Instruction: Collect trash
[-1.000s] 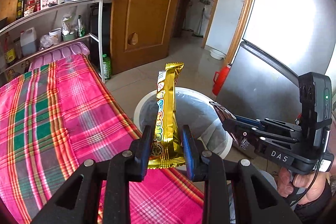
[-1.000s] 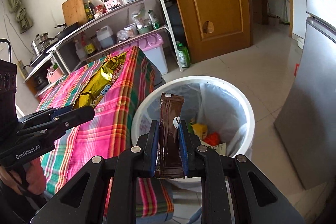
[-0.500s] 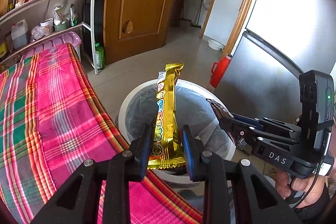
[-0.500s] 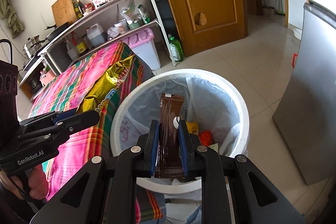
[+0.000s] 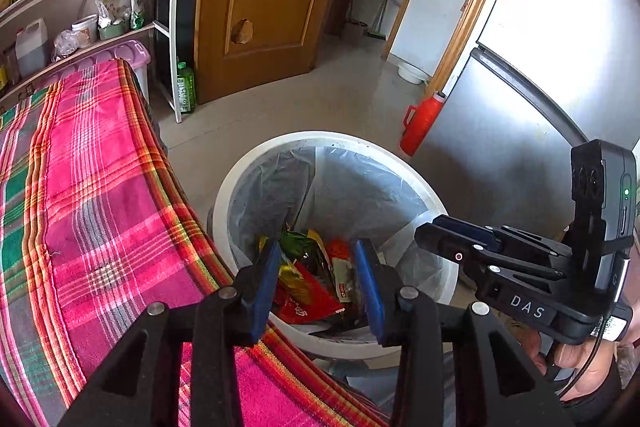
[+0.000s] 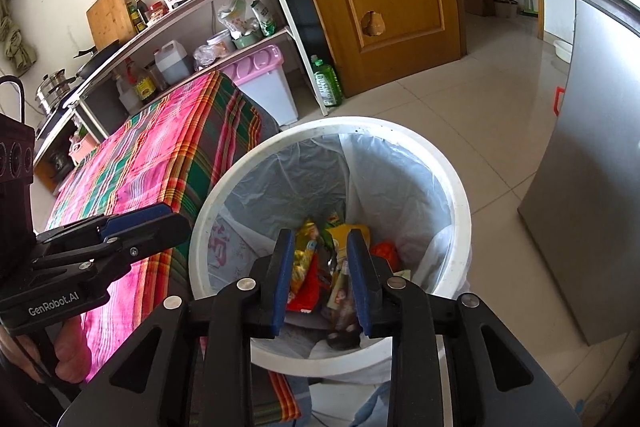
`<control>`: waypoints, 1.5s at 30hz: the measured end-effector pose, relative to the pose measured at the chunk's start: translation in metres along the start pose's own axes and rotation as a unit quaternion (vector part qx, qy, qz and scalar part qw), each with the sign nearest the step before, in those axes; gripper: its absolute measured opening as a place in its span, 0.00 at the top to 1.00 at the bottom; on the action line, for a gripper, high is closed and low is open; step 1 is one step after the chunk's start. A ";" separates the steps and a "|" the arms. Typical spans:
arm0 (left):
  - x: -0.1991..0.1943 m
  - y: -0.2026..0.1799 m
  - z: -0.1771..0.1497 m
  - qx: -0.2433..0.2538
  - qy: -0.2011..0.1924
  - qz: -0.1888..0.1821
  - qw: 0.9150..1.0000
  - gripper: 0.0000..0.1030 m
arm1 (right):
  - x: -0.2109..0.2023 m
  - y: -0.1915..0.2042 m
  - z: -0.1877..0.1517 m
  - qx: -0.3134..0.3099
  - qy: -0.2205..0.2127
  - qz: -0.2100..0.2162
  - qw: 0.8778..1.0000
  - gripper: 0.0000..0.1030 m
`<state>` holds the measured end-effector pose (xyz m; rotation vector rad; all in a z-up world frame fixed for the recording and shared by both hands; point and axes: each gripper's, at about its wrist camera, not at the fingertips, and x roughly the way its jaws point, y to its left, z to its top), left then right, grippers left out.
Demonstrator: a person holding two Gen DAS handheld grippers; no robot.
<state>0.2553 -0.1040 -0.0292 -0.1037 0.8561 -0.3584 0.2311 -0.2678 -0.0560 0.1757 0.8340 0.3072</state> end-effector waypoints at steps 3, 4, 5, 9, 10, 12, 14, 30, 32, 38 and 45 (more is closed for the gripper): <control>-0.004 0.000 0.000 0.001 -0.004 0.000 1.000 0.60 | -0.007 0.002 0.000 -0.001 -0.006 -0.002 1.000 0.73; -0.006 0.000 -0.001 0.001 -0.007 0.000 1.000 0.60 | -0.009 0.003 0.000 -0.002 -0.008 -0.002 1.000 0.73; -0.009 0.000 -0.001 0.002 -0.009 -0.001 1.000 0.60 | -0.013 0.006 0.000 -0.004 -0.011 -0.004 1.000 0.72; -0.024 0.000 -0.005 0.002 -0.024 -0.003 1.000 0.60 | -0.029 0.016 -0.004 -0.015 -0.024 -0.005 1.000 0.72; -0.028 0.001 -0.005 0.002 -0.028 -0.003 1.000 0.60 | -0.035 0.021 -0.005 -0.018 -0.028 -0.006 0.999 0.72; -0.038 0.000 -0.008 0.004 -0.038 -0.003 0.999 0.60 | -0.044 0.028 -0.008 -0.024 -0.035 -0.007 0.999 0.72; -0.049 0.000 -0.011 0.003 -0.048 -0.004 0.999 0.60 | -0.054 0.036 -0.011 -0.031 -0.041 -0.010 0.999 0.72; -0.136 -0.002 -0.055 0.014 -0.111 0.015 0.994 0.52 | -0.122 0.097 -0.055 -0.080 -0.086 -0.017 0.993 0.61; -0.145 -0.002 -0.062 0.015 -0.116 0.019 0.993 0.52 | -0.128 0.101 -0.062 -0.083 -0.088 -0.020 0.993 0.60; -0.164 -0.003 -0.080 0.015 -0.129 0.034 0.991 0.51 | -0.143 0.108 -0.086 -0.091 -0.094 -0.032 0.991 0.60; -0.177 -0.006 -0.103 0.005 -0.138 0.047 0.989 0.51 | -0.157 0.108 -0.106 -0.097 -0.101 -0.042 0.989 0.60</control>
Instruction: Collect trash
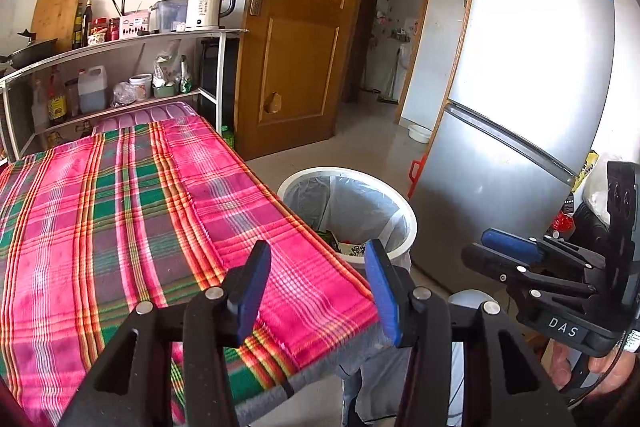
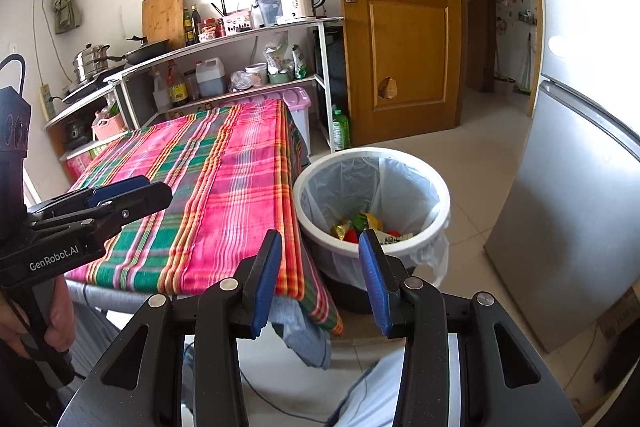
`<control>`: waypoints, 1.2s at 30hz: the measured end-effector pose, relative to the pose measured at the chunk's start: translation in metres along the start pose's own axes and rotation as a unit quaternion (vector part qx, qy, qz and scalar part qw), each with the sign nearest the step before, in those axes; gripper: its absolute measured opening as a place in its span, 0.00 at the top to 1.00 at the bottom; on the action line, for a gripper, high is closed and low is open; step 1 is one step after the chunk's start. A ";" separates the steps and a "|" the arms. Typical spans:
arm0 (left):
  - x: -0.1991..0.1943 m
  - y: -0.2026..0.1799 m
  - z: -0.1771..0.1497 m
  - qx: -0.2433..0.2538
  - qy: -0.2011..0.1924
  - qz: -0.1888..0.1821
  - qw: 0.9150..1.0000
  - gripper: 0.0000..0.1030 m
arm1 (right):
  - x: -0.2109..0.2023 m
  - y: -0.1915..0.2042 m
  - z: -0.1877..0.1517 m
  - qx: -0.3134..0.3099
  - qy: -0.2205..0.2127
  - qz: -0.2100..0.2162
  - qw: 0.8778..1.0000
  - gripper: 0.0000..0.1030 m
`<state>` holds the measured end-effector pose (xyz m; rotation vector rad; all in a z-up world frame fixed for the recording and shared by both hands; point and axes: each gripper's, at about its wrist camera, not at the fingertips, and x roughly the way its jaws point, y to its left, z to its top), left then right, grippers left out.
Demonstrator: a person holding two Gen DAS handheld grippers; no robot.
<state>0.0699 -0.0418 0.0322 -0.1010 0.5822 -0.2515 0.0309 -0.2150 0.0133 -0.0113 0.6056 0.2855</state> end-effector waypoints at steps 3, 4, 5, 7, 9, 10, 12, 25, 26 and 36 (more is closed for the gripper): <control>-0.007 0.000 -0.008 -0.002 -0.001 0.003 1.000 0.50 | -0.005 0.004 -0.005 -0.005 -0.003 -0.001 1.000 0.60; -0.009 -0.001 -0.011 -0.001 -0.001 0.004 1.000 0.50 | -0.006 0.004 -0.007 -0.006 -0.003 -0.001 1.000 0.60; -0.010 -0.001 -0.013 -0.002 -0.001 0.006 1.000 0.50 | -0.007 0.006 -0.009 -0.008 -0.003 -0.001 1.000 0.60; -0.014 -0.002 -0.016 0.000 -0.004 0.007 1.000 0.50 | -0.008 0.007 -0.011 -0.012 -0.002 -0.001 1.000 0.60; -0.017 -0.002 -0.018 0.001 -0.008 0.008 1.000 0.50 | -0.008 0.008 -0.012 -0.011 -0.002 0.000 1.000 0.60; -0.018 -0.002 -0.019 0.000 -0.009 0.007 1.000 0.50 | -0.008 0.008 -0.013 -0.011 -0.002 -0.001 1.000 0.60; -0.019 -0.002 -0.020 -0.001 -0.009 0.005 1.000 0.50 | -0.009 0.007 -0.014 -0.010 -0.004 -0.002 1.000 0.60; -0.019 -0.005 -0.023 0.003 -0.011 0.006 1.000 0.50 | -0.010 0.004 -0.011 -0.011 -0.008 -0.003 1.000 0.60; -0.018 -0.004 -0.023 0.002 -0.011 0.005 1.000 0.50 | -0.010 0.004 -0.011 -0.011 -0.008 -0.004 1.000 0.60; -0.019 -0.003 -0.023 0.001 -0.010 0.006 1.000 0.50 | -0.011 0.005 -0.011 -0.012 -0.008 -0.005 1.000 0.60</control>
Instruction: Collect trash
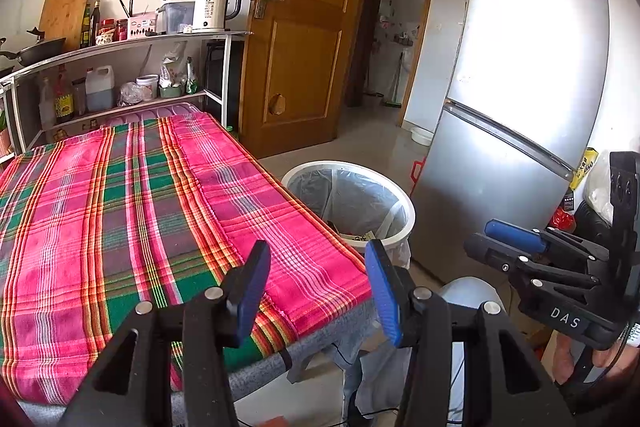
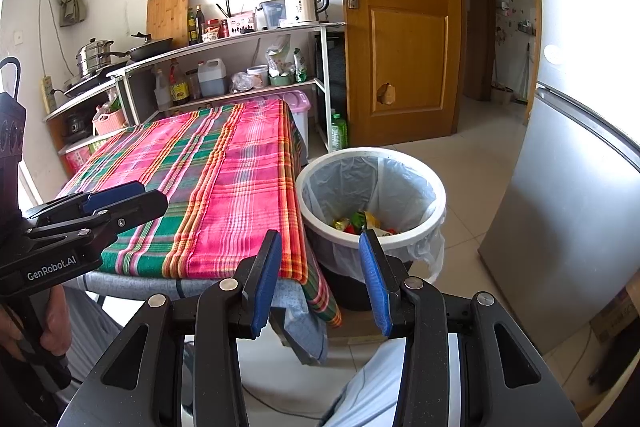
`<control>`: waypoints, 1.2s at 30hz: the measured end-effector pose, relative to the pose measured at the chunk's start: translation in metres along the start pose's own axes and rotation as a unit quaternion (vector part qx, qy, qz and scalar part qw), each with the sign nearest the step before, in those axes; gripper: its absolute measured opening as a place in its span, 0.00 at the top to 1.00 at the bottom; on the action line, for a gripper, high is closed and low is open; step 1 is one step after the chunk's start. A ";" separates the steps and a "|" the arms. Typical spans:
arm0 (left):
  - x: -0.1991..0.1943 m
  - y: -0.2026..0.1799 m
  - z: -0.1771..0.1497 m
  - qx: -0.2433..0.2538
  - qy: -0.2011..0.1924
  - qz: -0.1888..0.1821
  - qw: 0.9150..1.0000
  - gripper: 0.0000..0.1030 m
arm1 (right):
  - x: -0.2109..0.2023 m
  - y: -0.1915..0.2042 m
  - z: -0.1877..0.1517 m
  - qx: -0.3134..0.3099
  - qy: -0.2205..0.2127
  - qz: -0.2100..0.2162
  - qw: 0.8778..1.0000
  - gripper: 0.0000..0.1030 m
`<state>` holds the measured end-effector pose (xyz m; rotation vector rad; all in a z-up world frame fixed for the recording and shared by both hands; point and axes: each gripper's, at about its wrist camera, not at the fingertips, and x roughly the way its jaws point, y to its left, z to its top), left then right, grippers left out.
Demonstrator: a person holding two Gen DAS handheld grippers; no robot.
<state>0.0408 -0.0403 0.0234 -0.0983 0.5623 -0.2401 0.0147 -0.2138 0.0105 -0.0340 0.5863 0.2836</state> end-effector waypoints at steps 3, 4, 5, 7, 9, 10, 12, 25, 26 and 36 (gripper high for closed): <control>0.000 0.000 0.000 -0.001 0.000 0.000 1.000 0.50 | 0.000 0.000 -0.001 0.000 0.000 0.000 1.000 0.60; 0.000 0.000 0.000 -0.001 0.000 -0.001 1.000 0.50 | 0.000 0.000 -0.001 0.002 0.001 0.001 1.000 0.60; 0.000 0.000 0.000 -0.001 0.000 0.000 1.000 0.50 | 0.000 0.000 -0.001 0.002 0.001 0.001 1.000 0.60; 0.000 0.000 0.000 -0.001 0.000 0.000 1.000 0.50 | 0.000 0.000 -0.001 0.002 0.001 0.002 1.000 0.60; 0.000 0.000 0.000 -0.001 0.000 0.000 1.000 0.50 | 0.000 -0.001 -0.002 0.002 0.002 0.003 1.000 0.60; 0.000 0.000 0.000 -0.001 0.000 0.000 1.000 0.50 | 0.000 -0.001 -0.002 0.002 0.002 0.002 1.000 0.60; 0.000 0.000 0.000 -0.001 0.000 -0.001 1.000 0.50 | -0.001 0.000 -0.002 0.002 0.002 0.002 1.000 0.60; 0.000 0.000 -0.001 -0.002 0.002 -0.001 1.000 0.50 | 0.000 -0.002 -0.001 0.004 0.003 0.003 1.000 0.60; 0.000 0.000 -0.001 -0.002 0.003 -0.001 1.000 0.50 | 0.000 -0.001 -0.001 0.003 0.004 0.003 1.000 0.60; 0.003 -0.001 -0.002 -0.004 0.007 -0.004 1.000 0.50 | 0.000 -0.002 -0.001 0.003 0.003 0.003 1.000 0.60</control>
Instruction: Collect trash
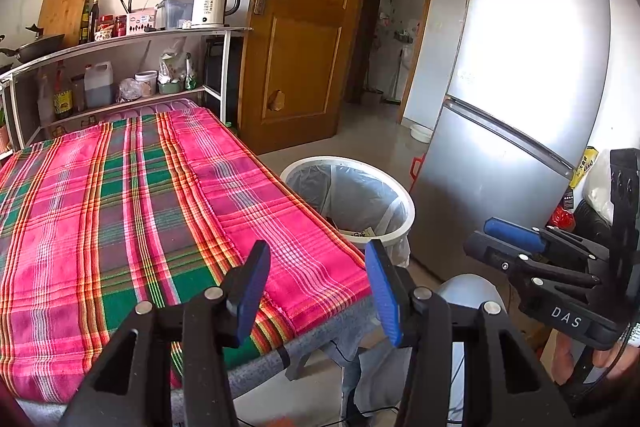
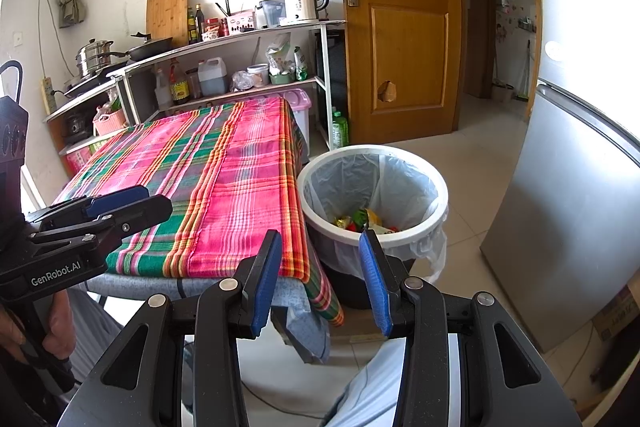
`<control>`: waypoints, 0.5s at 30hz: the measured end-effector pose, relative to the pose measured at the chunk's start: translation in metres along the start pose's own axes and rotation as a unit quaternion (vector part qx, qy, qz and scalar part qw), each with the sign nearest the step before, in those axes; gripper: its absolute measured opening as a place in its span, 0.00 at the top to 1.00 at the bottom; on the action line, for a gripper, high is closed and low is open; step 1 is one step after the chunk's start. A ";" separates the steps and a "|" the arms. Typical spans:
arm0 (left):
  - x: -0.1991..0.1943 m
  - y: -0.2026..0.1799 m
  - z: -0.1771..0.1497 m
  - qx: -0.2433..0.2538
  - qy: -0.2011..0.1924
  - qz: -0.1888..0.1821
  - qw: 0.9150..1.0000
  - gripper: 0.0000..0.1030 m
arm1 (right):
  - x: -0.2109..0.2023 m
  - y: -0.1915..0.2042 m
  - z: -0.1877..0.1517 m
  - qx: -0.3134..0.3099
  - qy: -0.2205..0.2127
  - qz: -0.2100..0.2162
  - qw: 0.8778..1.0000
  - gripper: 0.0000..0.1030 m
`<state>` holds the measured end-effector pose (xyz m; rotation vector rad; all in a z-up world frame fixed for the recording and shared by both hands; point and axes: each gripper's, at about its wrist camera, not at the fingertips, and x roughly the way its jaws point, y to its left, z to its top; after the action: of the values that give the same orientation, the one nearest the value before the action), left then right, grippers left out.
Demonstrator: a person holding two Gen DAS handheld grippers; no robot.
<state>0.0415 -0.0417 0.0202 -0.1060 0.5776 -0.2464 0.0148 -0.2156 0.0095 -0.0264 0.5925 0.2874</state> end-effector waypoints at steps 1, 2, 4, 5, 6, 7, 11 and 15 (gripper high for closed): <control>0.000 0.000 -0.001 0.000 0.001 -0.001 1.000 0.50 | 0.000 0.000 0.000 0.000 0.000 0.000 1.000 0.60; 0.000 0.000 -0.001 0.000 0.001 -0.001 1.000 0.50 | 0.000 0.000 0.000 0.001 0.000 0.000 1.000 0.60; 0.001 -0.001 -0.001 0.002 0.001 0.001 1.000 0.50 | 0.000 0.000 0.000 0.000 0.000 0.000 1.000 0.60; 0.001 -0.001 -0.001 0.004 0.001 0.003 1.000 0.50 | 0.000 0.000 0.000 0.000 0.000 0.000 1.000 0.60; 0.001 -0.001 -0.001 0.005 0.001 0.006 1.000 0.50 | 0.001 -0.001 0.000 0.000 0.001 0.000 1.000 0.60; 0.002 -0.001 -0.001 0.005 0.001 0.007 1.000 0.50 | 0.001 -0.001 0.000 0.000 0.001 0.000 1.000 0.60; 0.003 -0.001 -0.001 0.005 0.003 0.010 1.000 0.50 | 0.001 -0.001 0.000 0.000 0.001 0.000 1.000 0.60; 0.003 -0.003 -0.002 0.009 0.001 0.010 1.000 0.50 | 0.001 -0.001 -0.001 0.000 0.001 0.001 1.000 0.60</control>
<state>0.0423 -0.0456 0.0177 -0.0829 0.5772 -0.2322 0.0156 -0.2166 0.0084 -0.0254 0.5953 0.2887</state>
